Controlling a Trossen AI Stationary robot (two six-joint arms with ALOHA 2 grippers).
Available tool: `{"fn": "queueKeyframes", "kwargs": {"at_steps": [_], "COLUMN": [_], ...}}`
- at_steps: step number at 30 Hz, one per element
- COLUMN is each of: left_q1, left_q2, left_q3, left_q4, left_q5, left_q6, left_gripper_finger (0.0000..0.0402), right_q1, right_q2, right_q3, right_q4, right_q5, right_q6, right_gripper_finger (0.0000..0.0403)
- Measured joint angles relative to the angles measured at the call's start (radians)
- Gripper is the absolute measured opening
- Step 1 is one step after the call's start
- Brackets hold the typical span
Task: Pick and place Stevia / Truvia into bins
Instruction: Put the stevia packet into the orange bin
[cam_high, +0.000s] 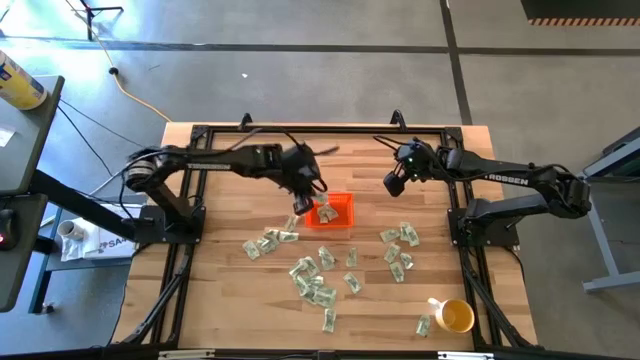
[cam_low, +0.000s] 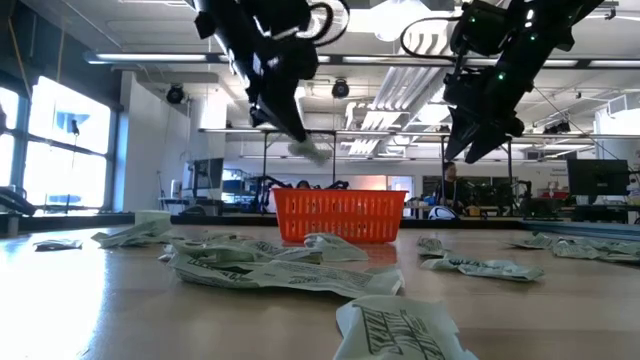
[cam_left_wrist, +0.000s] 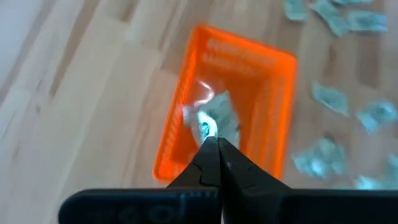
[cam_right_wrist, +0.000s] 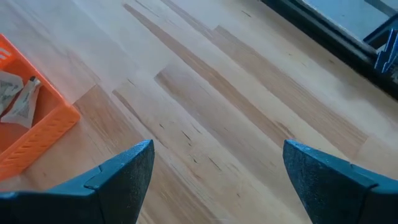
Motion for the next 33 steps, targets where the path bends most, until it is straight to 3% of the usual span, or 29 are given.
{"fn": "queueKeyframes", "kwargs": {"at_steps": [2,6,11,14,16,18,25,33], "left_q1": [-0.014,-0.019,-0.029,-0.07,-0.104,-0.126,-0.143,-0.143], "left_q2": [0.038,0.061,0.012,-0.026,-0.029,-0.028,0.036,0.078], "left_q3": [0.001,0.001,0.023,0.024,0.022,-0.001,-0.117,-0.174], "left_q4": [0.063,0.067,-0.21,-0.401,-0.459,-0.443,-0.237,-0.171], "left_q5": [-0.037,-0.056,-0.057,-0.164,-0.205,-0.181,-0.136,-0.141], "left_q6": [-0.037,-0.142,-0.309,-0.397,-0.445,-0.485,-0.671,-0.709], "left_gripper_finger": [0.0038,0.0136,0.0258,0.0294,0.03,0.0298,0.0262,0.0246], "right_q1": [0.0,0.0,0.0,0.0,0.0,-0.001,-0.01,-0.01], "right_q2": [0.0,0.0,0.0,0.0,0.0,0.0,0.0,0.001], "right_q3": [0.0,0.0,0.0,0.0,0.0,0.0,0.0,0.0], "right_q4": [0.001,0.001,-0.002,-0.001,-0.001,0.003,0.035,0.026], "right_q5": [-0.003,-0.02,-0.023,-0.014,0.005,0.017,0.037,0.014], "right_q6": [-0.014,-0.033,-0.035,-0.059,-0.074,-0.089,-0.113,-0.113], "right_gripper_finger": [0.0346,0.0346,0.0346,0.0346,0.0346,0.0346,0.0346,0.0346]}}
